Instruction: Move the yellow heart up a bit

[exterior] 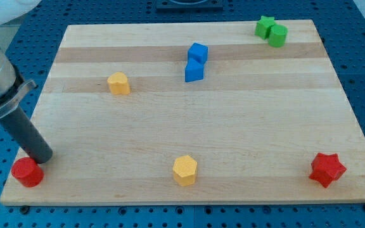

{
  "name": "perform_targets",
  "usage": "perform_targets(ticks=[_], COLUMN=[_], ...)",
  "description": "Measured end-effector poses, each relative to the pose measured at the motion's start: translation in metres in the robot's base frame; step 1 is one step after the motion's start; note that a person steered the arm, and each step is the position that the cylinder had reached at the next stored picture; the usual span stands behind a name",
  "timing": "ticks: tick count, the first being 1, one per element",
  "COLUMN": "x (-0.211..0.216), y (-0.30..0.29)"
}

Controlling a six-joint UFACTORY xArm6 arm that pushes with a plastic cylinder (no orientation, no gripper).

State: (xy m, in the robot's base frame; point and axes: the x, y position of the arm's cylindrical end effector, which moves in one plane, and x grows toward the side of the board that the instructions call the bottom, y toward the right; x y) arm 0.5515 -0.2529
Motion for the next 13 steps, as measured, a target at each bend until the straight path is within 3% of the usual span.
perform_targets(ticks=[1, 4, 8, 10, 13], x=[0.000, -0.087, -0.089, -0.143, -0.179], y=[0.000, 0.091, 0.093, 0.135, 0.134])
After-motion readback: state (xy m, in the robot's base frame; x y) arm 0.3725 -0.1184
